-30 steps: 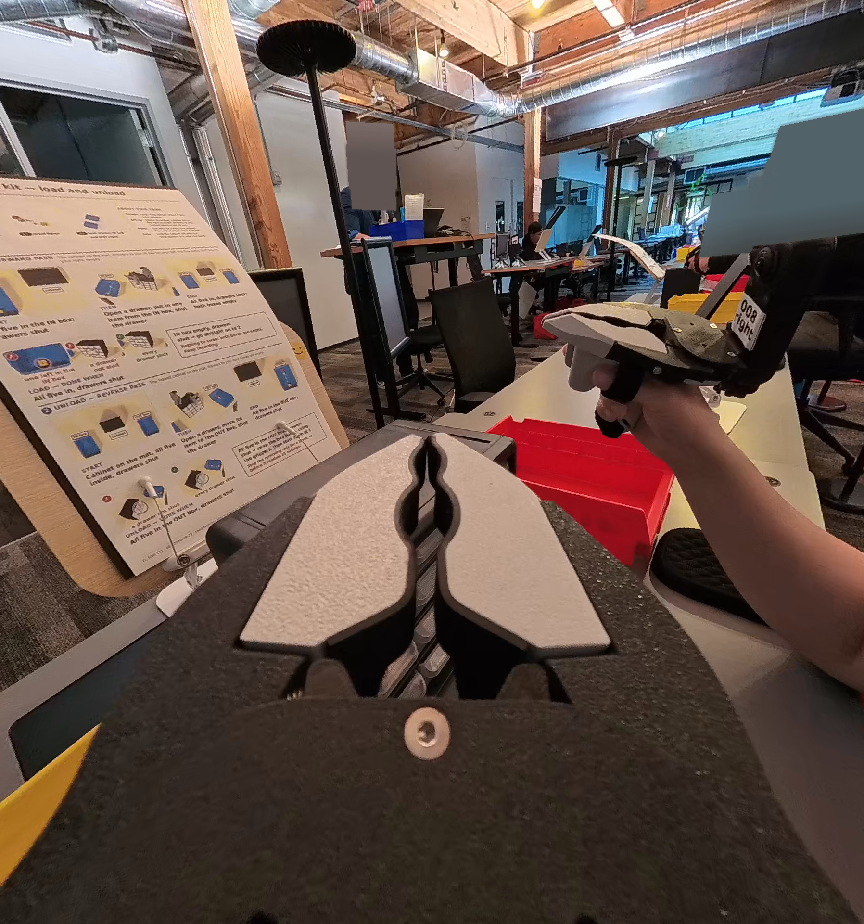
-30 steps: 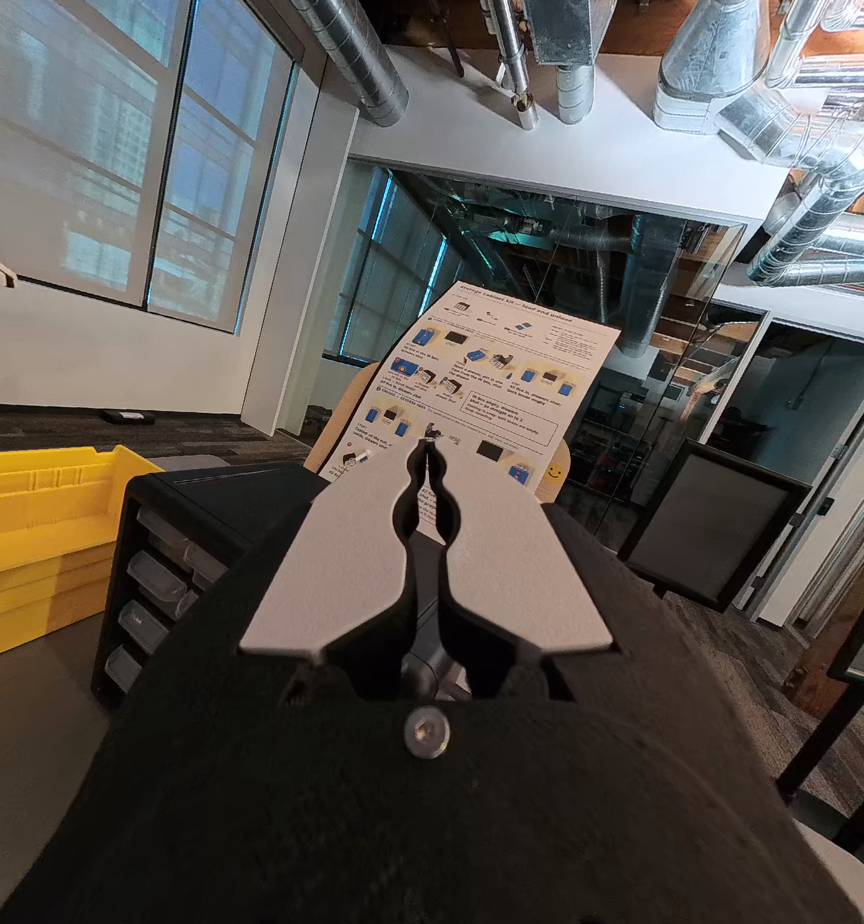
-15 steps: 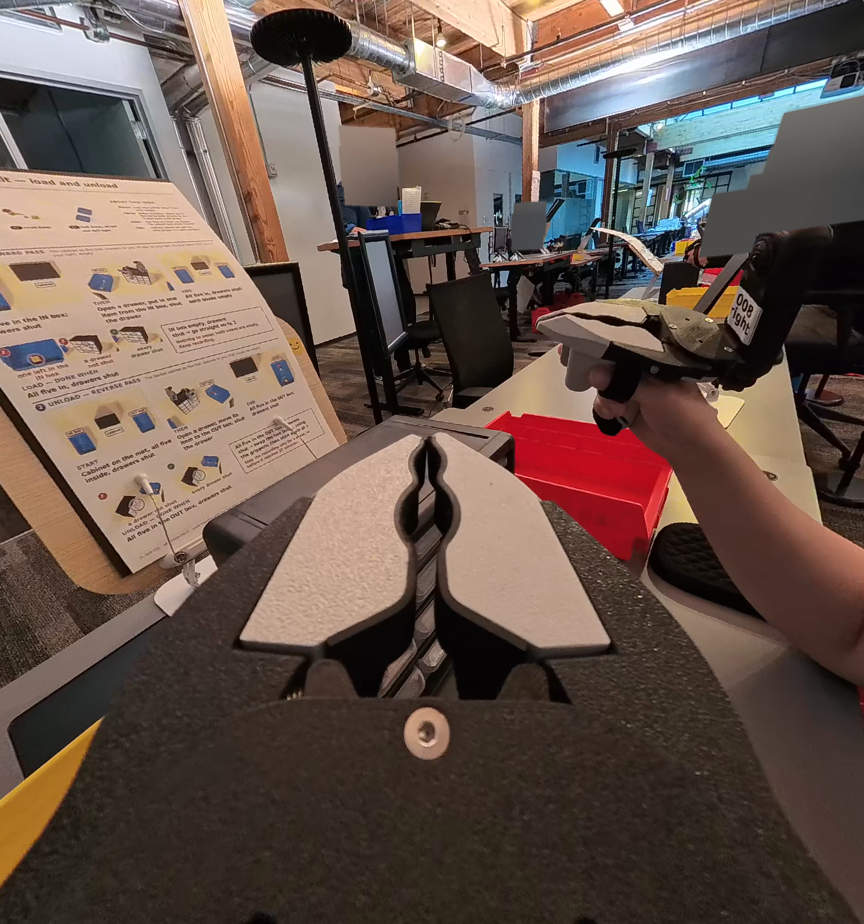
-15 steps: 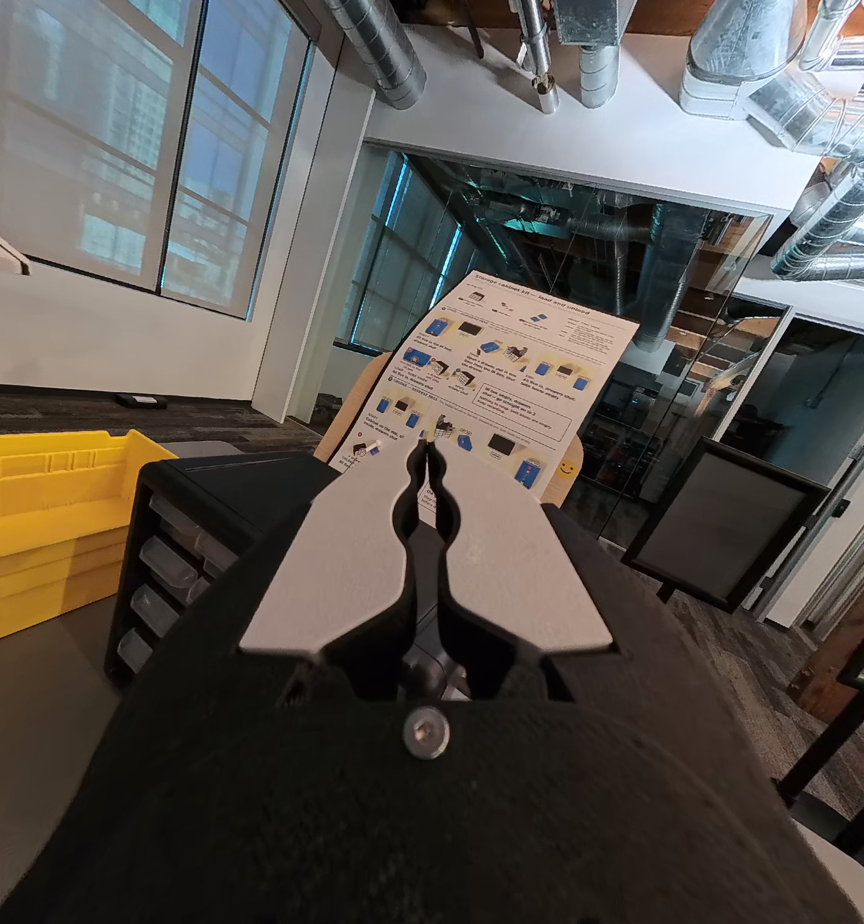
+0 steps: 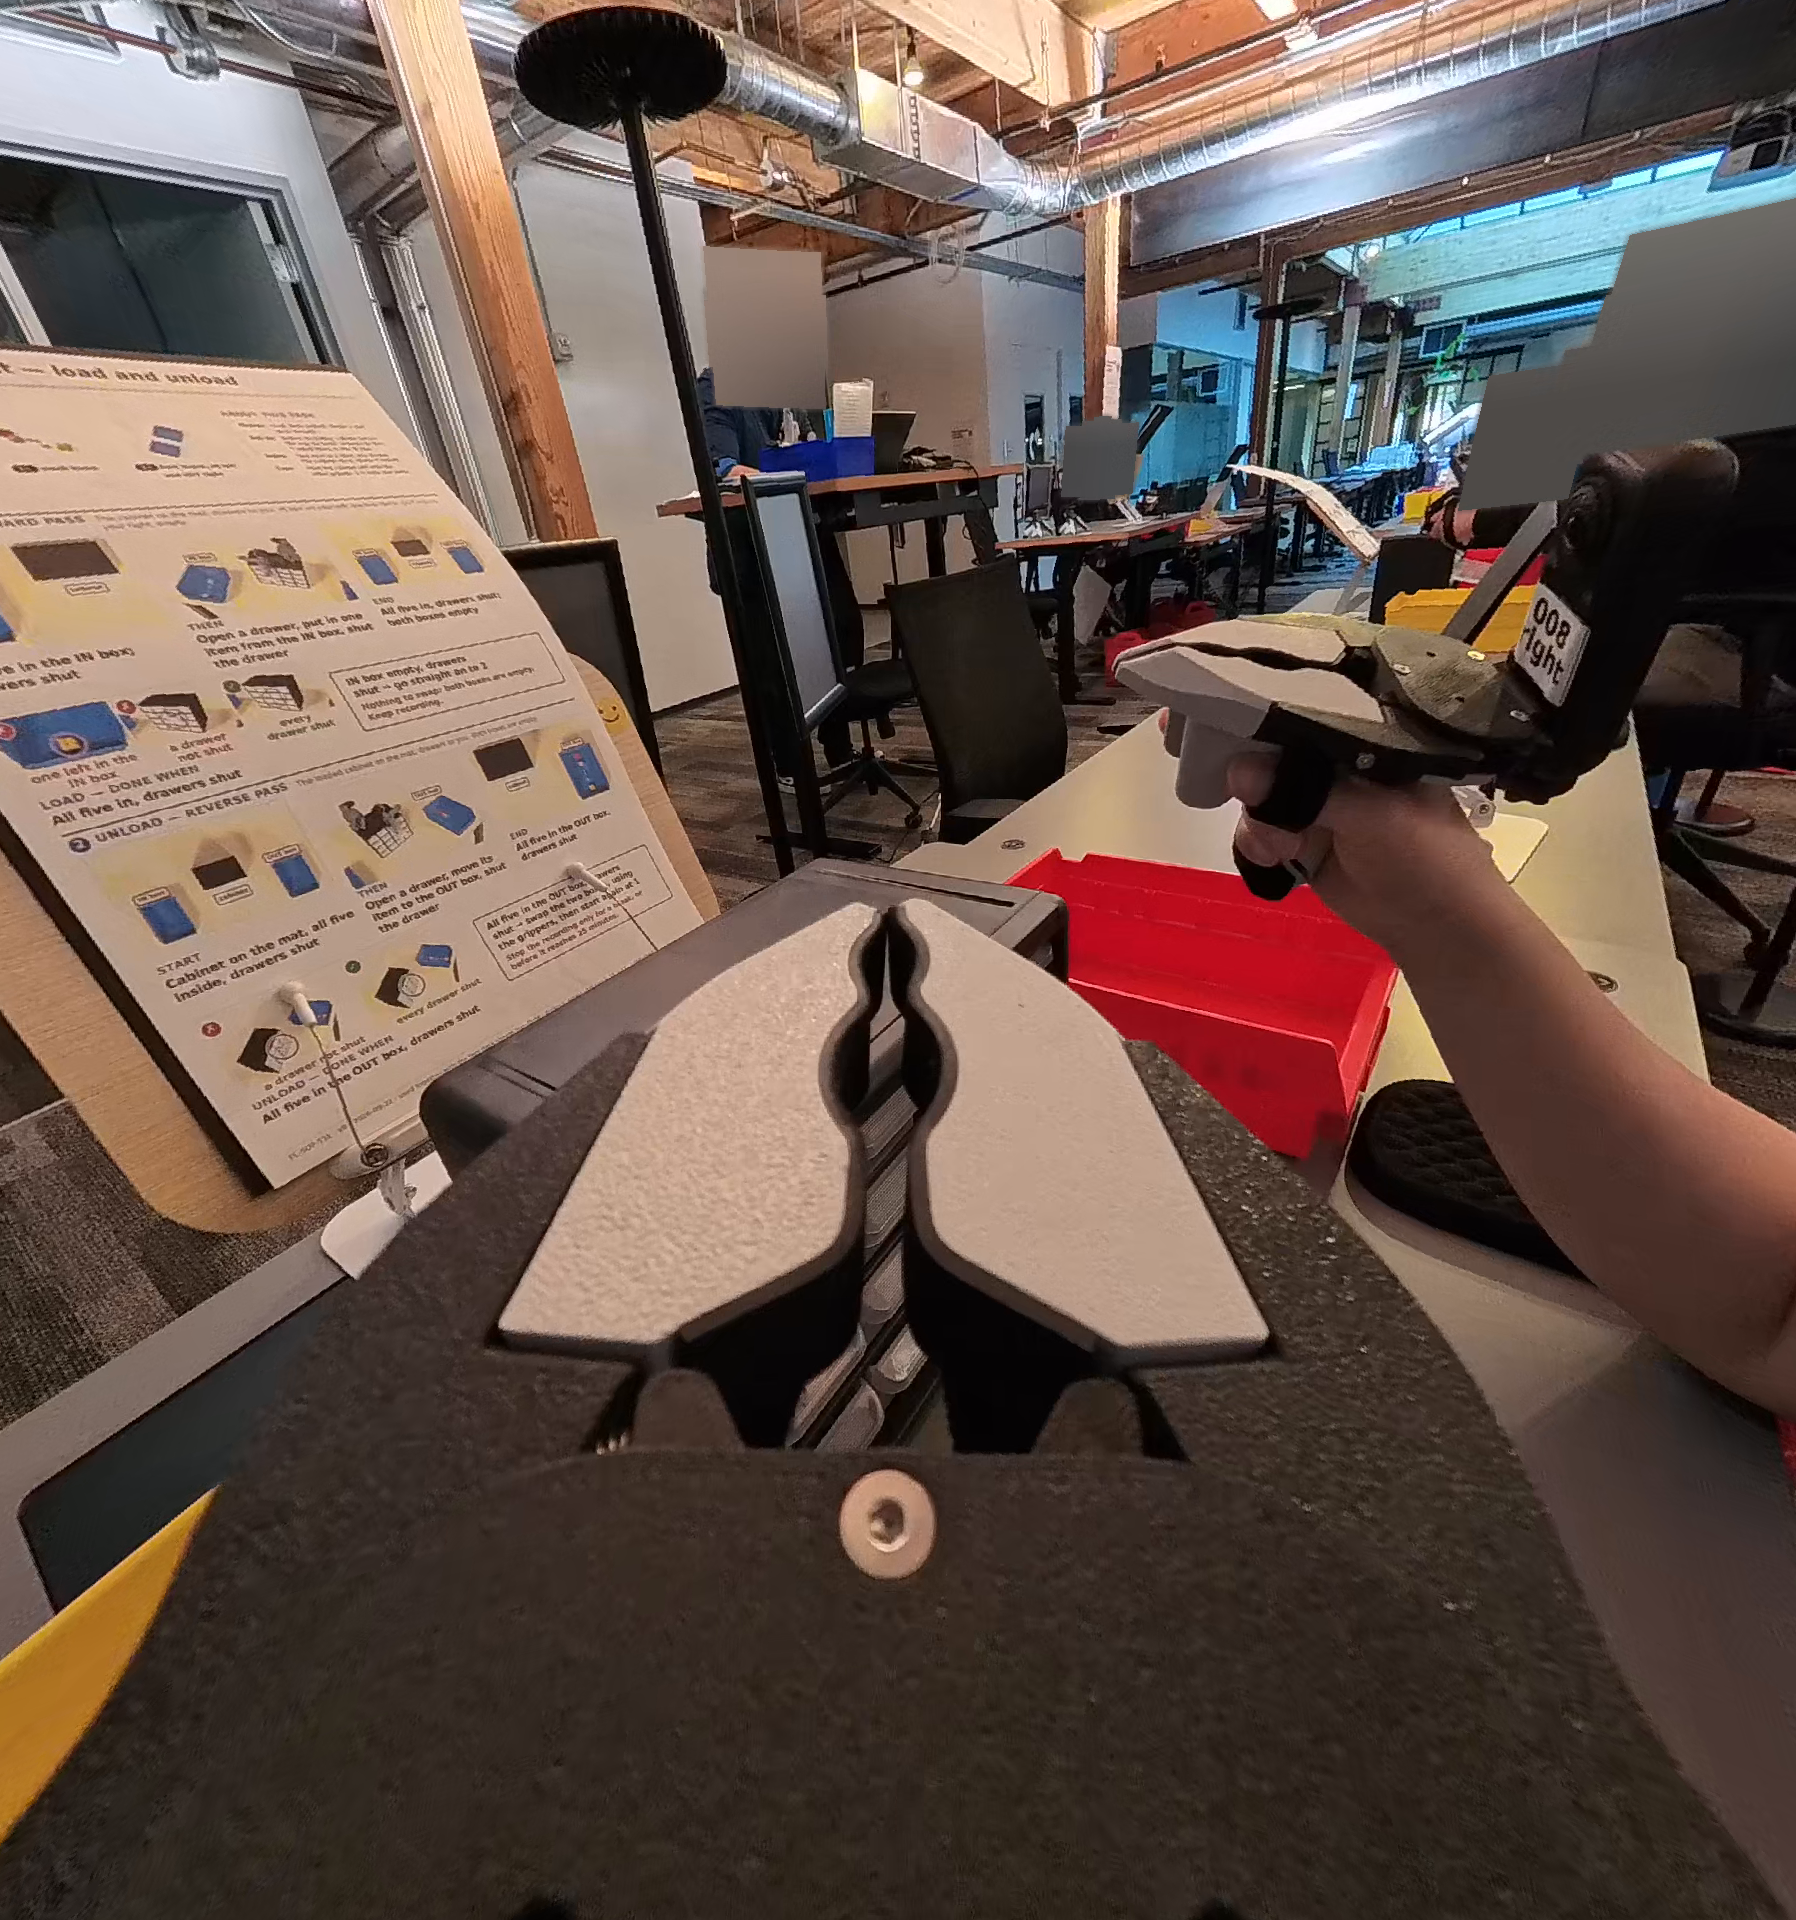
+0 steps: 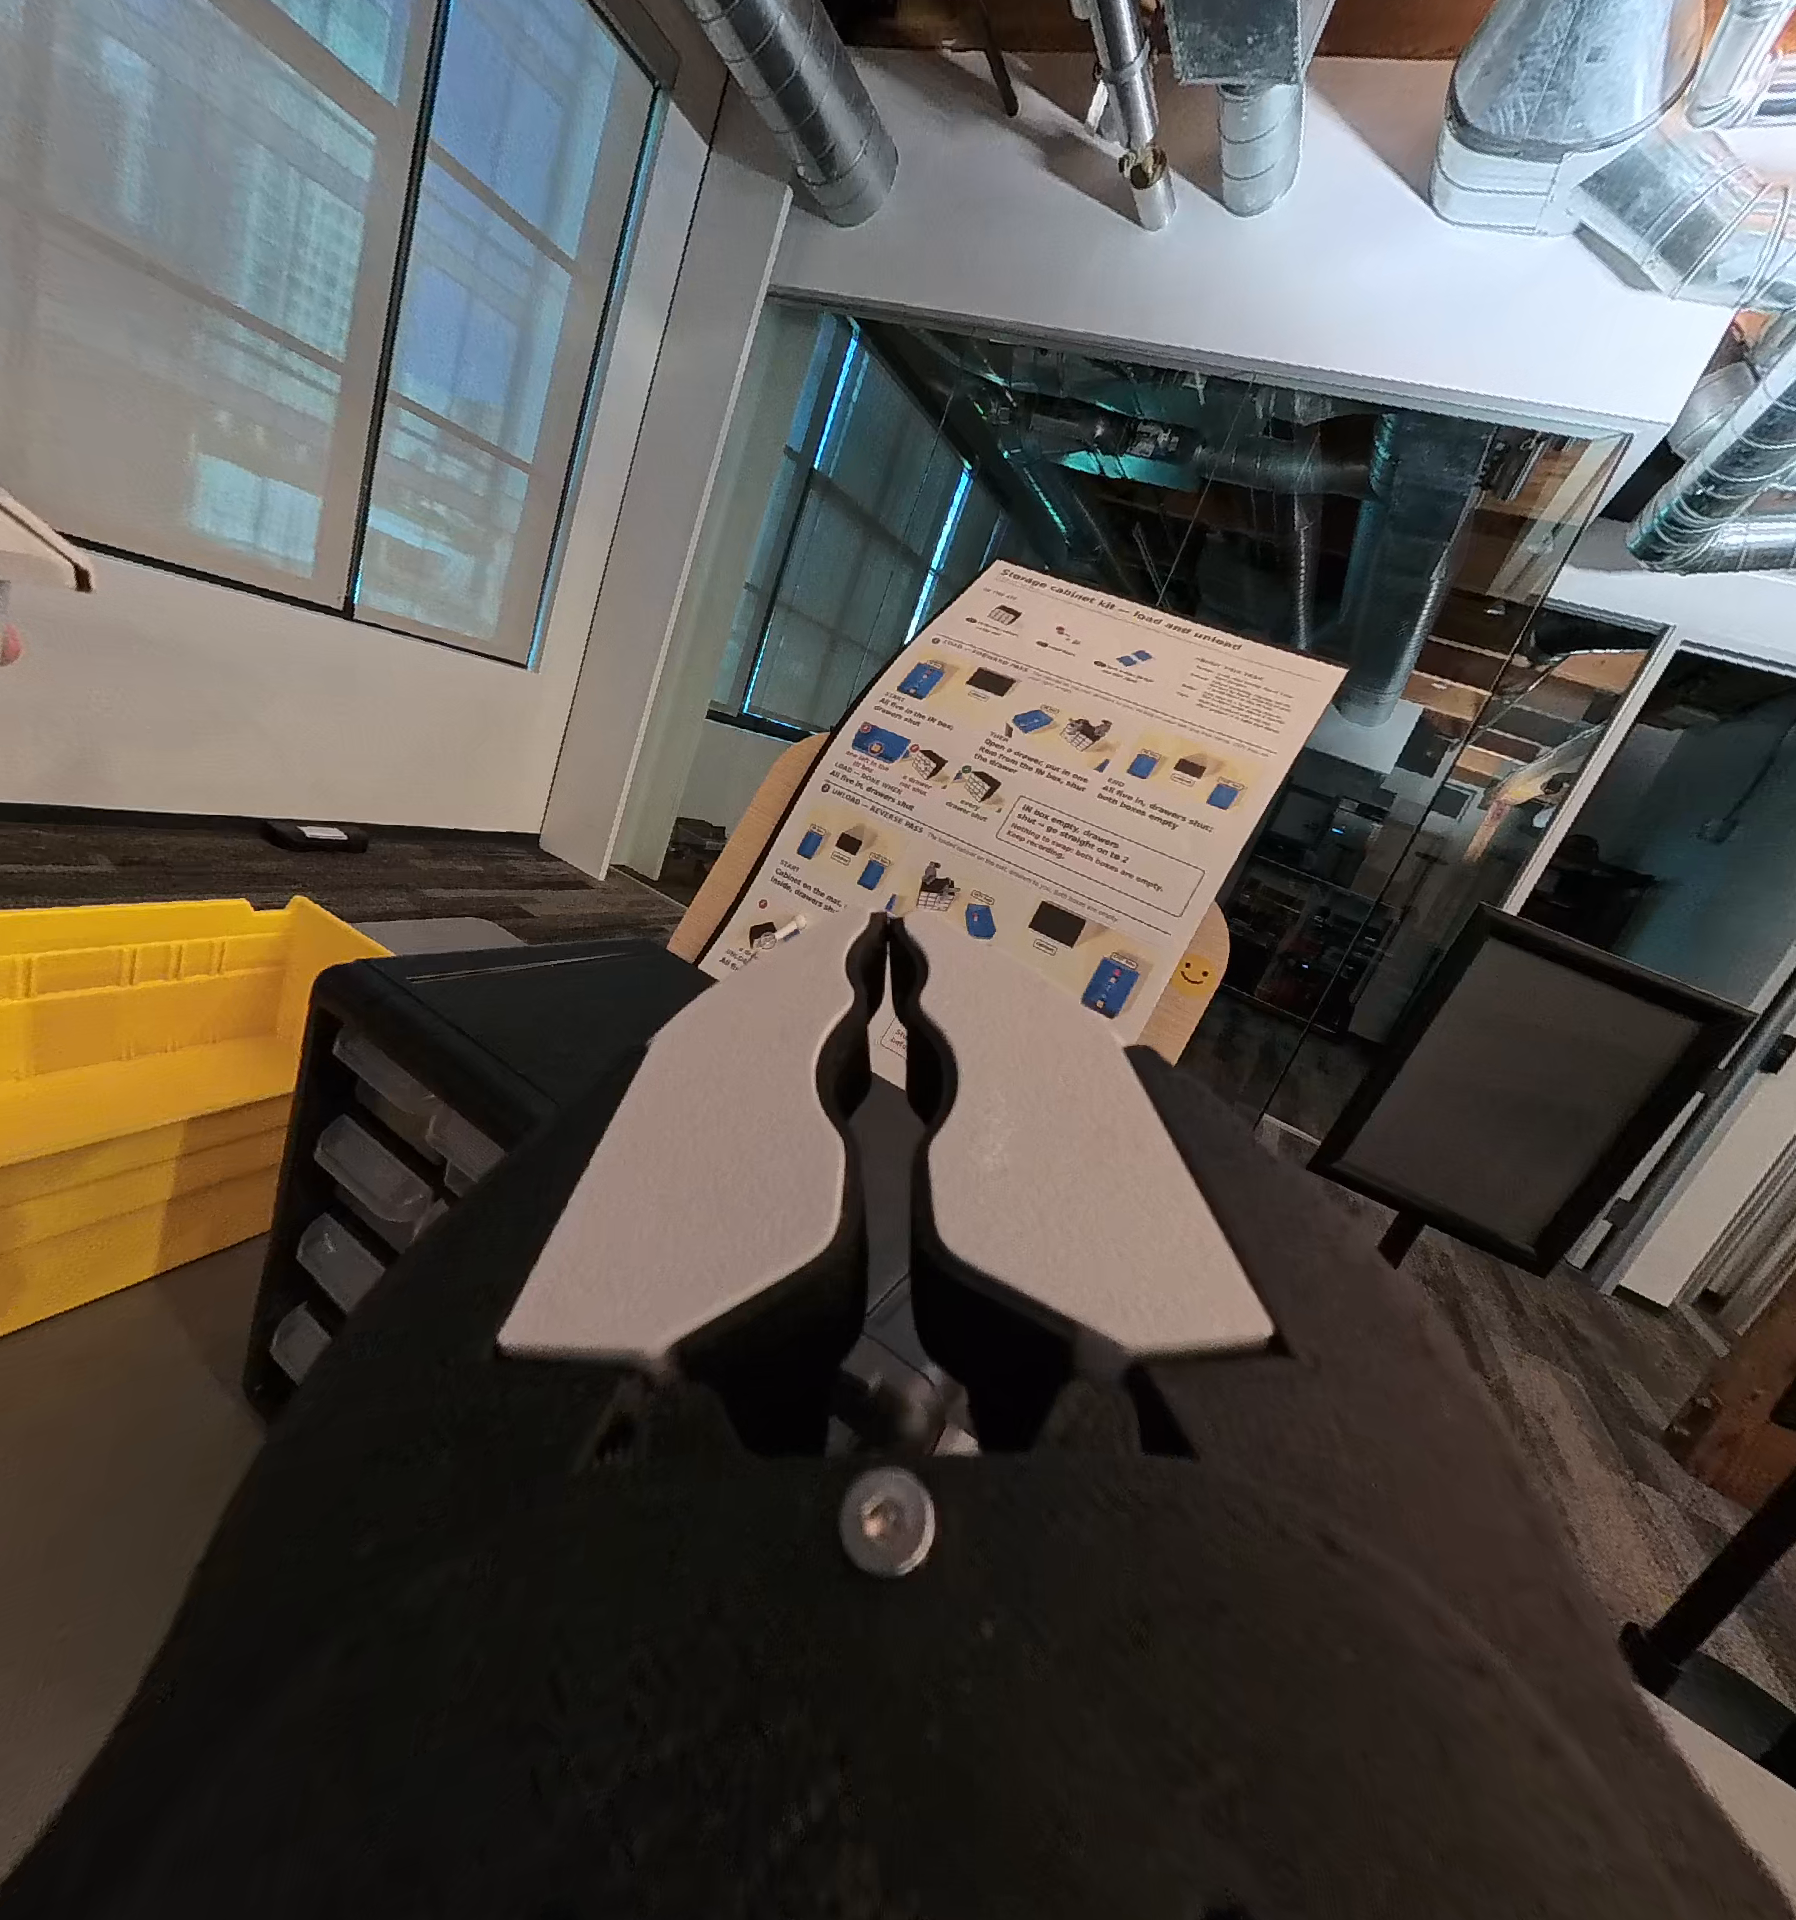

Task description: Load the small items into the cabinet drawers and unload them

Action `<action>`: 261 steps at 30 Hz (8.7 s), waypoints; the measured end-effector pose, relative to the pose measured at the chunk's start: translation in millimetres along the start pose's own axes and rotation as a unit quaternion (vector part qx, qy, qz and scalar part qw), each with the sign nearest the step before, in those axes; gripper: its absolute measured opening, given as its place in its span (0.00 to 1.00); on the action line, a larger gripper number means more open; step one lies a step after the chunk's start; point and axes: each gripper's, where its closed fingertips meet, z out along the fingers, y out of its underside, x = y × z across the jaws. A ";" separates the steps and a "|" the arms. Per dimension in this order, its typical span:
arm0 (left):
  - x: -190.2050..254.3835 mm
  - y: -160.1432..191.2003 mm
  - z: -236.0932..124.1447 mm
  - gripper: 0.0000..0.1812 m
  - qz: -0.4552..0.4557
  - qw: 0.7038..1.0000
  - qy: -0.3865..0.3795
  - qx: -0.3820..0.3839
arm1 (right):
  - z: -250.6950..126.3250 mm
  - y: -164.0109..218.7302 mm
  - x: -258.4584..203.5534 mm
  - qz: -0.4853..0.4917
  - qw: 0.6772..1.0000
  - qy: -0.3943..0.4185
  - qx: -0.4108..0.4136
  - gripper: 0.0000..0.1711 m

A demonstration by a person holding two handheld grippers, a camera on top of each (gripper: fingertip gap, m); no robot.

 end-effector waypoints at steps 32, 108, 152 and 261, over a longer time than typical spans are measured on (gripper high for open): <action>4.9 30.6 16.9 0.00 0.017 0.997 0.011 -0.071 | 3.4 1.5 -9.6 -0.016 1.000 -0.016 -0.004 0.01; -18.1 48.9 20.2 0.01 0.107 0.982 -0.073 -0.138 | 21.6 41.6 -35.4 -0.083 0.990 -0.060 -0.095 0.01; -22.2 89.5 25.3 0.03 0.264 0.940 -0.098 -0.191 | 23.0 32.6 -45.2 -0.129 0.987 -0.059 -0.082 0.01; 22.5 181.5 13.4 0.07 0.518 0.789 -0.281 -0.176 | 29.0 73.9 -101.9 -0.098 0.959 -0.208 -0.164 0.01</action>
